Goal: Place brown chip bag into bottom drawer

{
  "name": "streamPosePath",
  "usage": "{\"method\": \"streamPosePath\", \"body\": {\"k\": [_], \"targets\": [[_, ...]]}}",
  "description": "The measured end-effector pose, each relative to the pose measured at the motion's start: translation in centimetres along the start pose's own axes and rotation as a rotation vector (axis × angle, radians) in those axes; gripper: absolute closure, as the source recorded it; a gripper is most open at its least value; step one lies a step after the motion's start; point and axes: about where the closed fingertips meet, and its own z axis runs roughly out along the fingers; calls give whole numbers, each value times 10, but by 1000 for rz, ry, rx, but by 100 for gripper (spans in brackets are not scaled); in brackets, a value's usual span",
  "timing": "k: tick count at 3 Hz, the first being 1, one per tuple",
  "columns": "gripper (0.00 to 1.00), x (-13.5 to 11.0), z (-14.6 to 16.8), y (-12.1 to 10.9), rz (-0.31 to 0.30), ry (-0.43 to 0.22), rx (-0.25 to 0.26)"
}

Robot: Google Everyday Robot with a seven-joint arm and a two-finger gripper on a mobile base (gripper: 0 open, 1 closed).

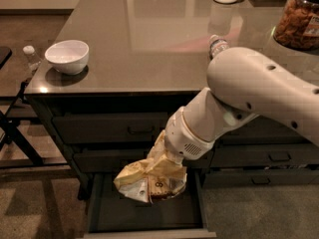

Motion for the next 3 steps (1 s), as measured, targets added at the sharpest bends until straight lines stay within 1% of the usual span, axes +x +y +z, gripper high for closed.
{"method": "streamPosePath", "body": {"k": [1, 2, 3], "targets": [[100, 0, 0, 0, 0, 0, 0], [100, 4, 10, -1, 19, -12, -11], [100, 19, 37, -1, 61, -25, 16]]}}
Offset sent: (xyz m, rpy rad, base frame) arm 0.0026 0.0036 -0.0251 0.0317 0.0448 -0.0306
